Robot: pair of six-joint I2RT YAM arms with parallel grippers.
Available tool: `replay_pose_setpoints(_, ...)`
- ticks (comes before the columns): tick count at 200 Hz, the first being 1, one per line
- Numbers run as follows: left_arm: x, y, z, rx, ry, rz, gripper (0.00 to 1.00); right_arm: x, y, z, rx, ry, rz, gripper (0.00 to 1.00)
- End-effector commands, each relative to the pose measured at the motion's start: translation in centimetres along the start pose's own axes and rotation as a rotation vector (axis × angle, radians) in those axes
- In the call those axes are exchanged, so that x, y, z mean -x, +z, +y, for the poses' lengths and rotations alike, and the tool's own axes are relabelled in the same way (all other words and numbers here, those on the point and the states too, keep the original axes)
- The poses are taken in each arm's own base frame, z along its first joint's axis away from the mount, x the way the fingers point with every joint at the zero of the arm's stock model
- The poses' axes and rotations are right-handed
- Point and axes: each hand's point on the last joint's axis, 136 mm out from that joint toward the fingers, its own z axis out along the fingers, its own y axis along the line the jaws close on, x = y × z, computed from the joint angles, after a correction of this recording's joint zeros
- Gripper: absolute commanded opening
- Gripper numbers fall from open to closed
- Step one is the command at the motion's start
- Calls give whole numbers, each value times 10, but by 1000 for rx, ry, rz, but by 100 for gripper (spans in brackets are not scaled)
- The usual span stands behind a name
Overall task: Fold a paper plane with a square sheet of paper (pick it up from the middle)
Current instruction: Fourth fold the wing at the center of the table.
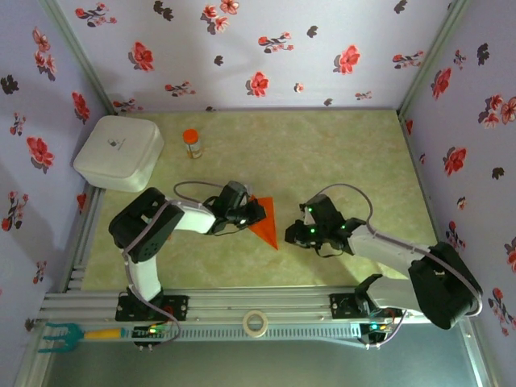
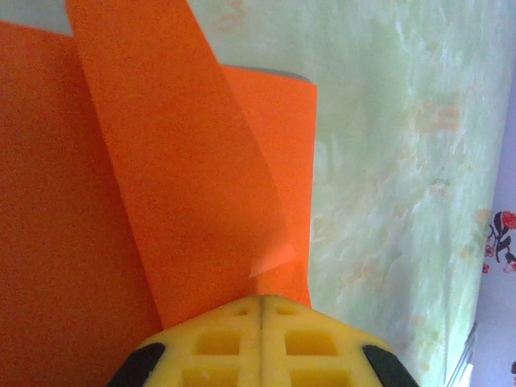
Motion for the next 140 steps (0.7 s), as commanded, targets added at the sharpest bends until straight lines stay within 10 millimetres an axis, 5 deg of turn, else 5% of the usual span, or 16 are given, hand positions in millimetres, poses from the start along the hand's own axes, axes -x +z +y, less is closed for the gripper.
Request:
replay_pose_setpoints(1,-12,-4,38,152,-44,-17,3,13,2,26,80,-31,10,7)
replay_pose_setpoints(51,-12,-7,37,163,-38,-26,4,21,29,63,154,-80,70,3)
replay_pose_setpoints(140,-12,-5,33,148,-28,-17,4,15,68,32,44,-46,153,2)
